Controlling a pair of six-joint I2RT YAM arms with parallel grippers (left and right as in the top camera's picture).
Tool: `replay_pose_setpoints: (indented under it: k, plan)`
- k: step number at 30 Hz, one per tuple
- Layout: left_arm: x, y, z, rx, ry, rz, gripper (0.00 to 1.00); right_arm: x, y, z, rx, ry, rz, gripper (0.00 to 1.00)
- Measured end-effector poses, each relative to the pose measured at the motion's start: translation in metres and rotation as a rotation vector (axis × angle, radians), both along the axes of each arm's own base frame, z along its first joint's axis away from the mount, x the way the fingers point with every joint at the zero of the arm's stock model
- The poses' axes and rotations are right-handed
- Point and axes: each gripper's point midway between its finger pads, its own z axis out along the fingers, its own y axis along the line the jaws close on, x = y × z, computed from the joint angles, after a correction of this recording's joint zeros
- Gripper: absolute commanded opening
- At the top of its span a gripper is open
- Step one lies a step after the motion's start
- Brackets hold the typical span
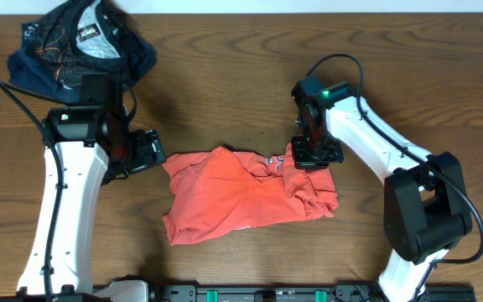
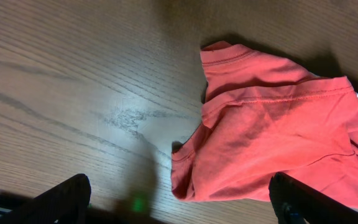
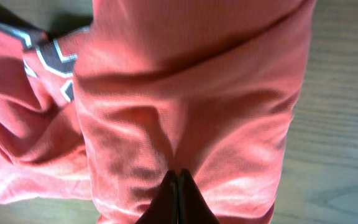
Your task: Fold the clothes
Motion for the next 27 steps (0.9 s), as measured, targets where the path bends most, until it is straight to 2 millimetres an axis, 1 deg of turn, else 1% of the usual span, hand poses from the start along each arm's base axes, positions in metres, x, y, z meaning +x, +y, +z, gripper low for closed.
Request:
replay_pose_setpoints:
  k: [4,8,11,12,14,17,19,20,23,27]
  plan:
    - [0.003,0.000,0.000,0.000,-0.013,0.000,0.93,-0.008,-0.001,0.003,0.002,0.030,0.005,0.01]
    - [0.004,0.000,-0.001,0.000,-0.016,0.000,0.93,-0.020,0.003,0.011,0.036,0.067,0.038,0.01]
    - [0.006,0.000,-0.004,0.000,-0.021,0.000,0.93,-0.022,0.014,0.013,0.064,0.055,0.077,0.07]
    - [0.006,0.000,-0.005,0.000,-0.022,0.000,0.93,-0.021,0.018,0.012,0.073,0.042,0.094,0.09]
    - [0.007,0.000,-0.005,0.000,-0.024,0.000,0.93,-0.024,0.028,0.006,0.088,0.027,0.133,0.10]
    - [0.006,0.000,-0.005,0.000,-0.023,0.001,0.94,-0.040,0.035,-0.006,0.089,0.049,0.170,0.10]
    - [0.007,0.000,-0.005,0.000,-0.023,0.000,0.94,-0.051,0.033,-0.015,0.077,0.076,0.181,0.06]
    - [0.006,0.000,-0.006,0.000,-0.023,0.000,0.94,-0.056,0.031,-0.018,0.070,0.089,0.176,0.01]
    - [0.006,0.000,-0.006,0.000,-0.022,0.000,0.94,-0.062,0.023,-0.025,0.037,0.108,0.154,0.01]
    - [0.006,0.000,-0.006,0.000,-0.022,0.000,0.94,-0.062,0.020,-0.025,0.026,0.107,0.141,0.01]
